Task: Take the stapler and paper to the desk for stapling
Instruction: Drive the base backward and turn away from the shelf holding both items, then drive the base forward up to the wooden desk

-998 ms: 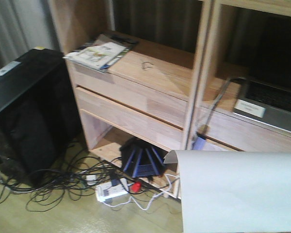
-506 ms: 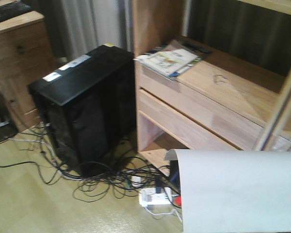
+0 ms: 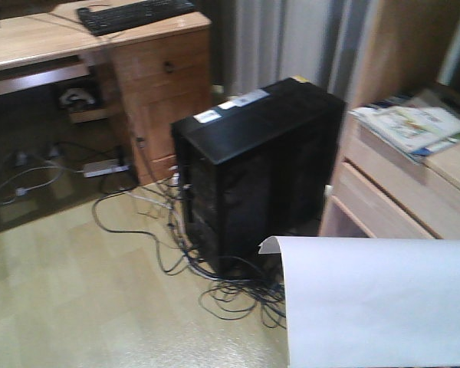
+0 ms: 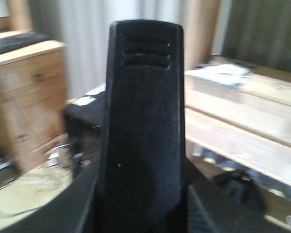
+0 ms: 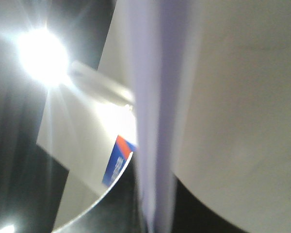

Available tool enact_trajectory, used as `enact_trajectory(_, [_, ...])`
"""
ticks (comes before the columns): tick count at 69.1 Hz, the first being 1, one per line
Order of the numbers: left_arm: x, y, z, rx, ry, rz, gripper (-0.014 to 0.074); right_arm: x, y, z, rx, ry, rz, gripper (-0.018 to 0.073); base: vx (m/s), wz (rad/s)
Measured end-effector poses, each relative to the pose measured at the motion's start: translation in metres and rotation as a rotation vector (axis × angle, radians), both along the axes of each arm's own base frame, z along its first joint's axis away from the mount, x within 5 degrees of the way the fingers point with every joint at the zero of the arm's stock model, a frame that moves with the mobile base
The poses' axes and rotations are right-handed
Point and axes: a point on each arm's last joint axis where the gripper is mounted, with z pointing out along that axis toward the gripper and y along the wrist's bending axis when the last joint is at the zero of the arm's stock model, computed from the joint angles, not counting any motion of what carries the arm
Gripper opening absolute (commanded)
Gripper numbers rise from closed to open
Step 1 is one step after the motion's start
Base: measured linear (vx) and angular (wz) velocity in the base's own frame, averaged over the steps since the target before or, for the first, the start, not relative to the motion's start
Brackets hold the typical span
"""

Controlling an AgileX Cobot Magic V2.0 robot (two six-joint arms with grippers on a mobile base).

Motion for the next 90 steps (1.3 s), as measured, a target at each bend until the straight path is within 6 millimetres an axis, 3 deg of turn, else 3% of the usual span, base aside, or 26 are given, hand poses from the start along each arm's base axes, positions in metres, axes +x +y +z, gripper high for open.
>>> enact_trajectory(44, [0.0000, 0.0000, -0.0001, 0.000, 0.001, 0.000, -0.0006, 0.0000, 0.0000, 0.0000, 0.000, 0.000, 0.000, -0.0005, 0.06, 0.50])
enact_trajectory(90, [0.0000, 0.0000, -0.0001, 0.001, 0.001, 0.000, -0.0006, -0.0001, 0.0000, 0.0001, 0.000, -0.002, 0.001, -0.0005, 0.08, 0.18])
